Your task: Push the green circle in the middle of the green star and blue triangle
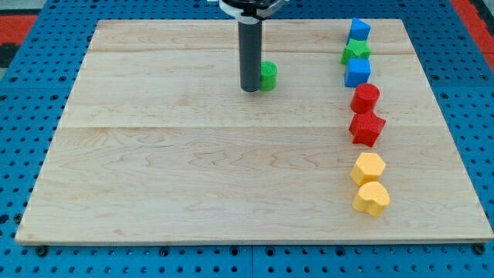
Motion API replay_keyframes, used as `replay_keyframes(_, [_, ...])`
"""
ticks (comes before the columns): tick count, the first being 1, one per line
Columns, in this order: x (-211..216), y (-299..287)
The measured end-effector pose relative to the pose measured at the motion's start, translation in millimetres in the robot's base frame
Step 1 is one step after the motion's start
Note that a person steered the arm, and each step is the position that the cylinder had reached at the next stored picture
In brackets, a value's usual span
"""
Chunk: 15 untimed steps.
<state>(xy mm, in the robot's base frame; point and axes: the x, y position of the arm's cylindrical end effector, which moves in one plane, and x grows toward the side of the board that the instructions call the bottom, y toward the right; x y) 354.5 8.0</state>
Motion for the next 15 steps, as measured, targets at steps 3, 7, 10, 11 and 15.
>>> replay_keyframes(3, [-74.0, 92.0])
replay_keyframes(7, [-94.2, 110.2])
replay_keyframes(10, [-95.8, 142.7])
replay_keyframes(11, [-95.8, 142.7])
replay_keyframes(15, [-95.8, 137.0])
